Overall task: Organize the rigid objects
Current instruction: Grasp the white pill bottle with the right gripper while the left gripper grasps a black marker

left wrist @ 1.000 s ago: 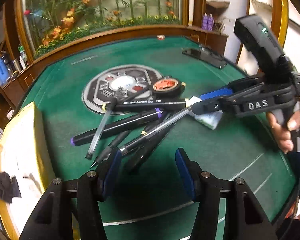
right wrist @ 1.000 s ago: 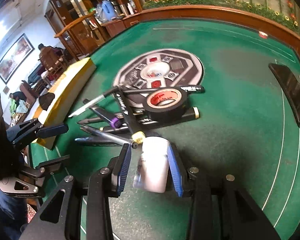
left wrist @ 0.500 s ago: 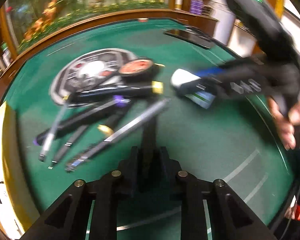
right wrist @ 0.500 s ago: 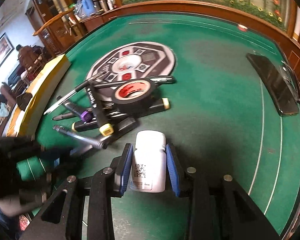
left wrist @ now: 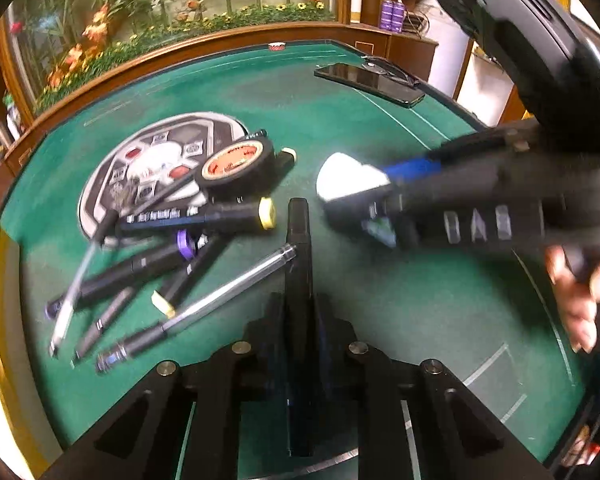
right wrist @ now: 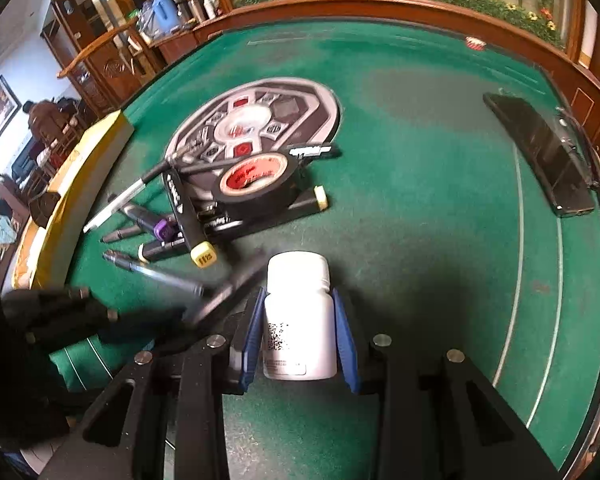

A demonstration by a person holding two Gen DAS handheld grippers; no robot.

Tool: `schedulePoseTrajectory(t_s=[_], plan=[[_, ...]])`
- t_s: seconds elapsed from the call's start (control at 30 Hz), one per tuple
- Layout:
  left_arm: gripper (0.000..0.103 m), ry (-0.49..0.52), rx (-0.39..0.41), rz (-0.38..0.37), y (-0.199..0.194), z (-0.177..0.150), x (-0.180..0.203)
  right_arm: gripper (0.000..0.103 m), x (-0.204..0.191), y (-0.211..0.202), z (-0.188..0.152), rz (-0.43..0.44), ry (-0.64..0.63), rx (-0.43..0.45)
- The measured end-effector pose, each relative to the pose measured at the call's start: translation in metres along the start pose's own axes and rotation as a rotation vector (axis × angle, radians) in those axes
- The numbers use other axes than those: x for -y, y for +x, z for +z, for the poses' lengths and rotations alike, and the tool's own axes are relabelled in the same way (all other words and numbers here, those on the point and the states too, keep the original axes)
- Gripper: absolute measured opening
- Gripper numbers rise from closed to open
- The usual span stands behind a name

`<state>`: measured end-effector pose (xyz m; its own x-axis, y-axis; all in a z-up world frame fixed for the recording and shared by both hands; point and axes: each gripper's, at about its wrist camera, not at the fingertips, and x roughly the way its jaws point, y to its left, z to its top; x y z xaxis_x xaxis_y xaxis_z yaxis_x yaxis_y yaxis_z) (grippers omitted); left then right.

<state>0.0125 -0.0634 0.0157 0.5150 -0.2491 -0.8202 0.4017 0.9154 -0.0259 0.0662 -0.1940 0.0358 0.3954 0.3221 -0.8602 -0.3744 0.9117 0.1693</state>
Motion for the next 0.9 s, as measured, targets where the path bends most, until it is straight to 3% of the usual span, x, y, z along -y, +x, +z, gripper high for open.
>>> schedulePoseTrajectory(t_s=[0.2,0.4,0.63,0.9], plan=[[0.014,-0.076,0.070,-0.071,-0.031,-0.021,-0.004,0.032,0.007,-0.019,0.004,0.018,0.049,0.083],[0.014,-0.128,0.189,-0.070,-0.069,-0.028,-0.015,0.032,-0.001,-0.040,0.006,0.085,0.048,0.180],[0.014,-0.170,0.232,-0.068,-0.079,-0.027,-0.024,0.032,-0.007,-0.039,0.006,0.109,0.052,0.180],[0.014,-0.146,0.269,-0.070,-0.095,-0.023,-0.014,0.032,-0.004,-0.042,0.007,0.113,0.065,0.198]])
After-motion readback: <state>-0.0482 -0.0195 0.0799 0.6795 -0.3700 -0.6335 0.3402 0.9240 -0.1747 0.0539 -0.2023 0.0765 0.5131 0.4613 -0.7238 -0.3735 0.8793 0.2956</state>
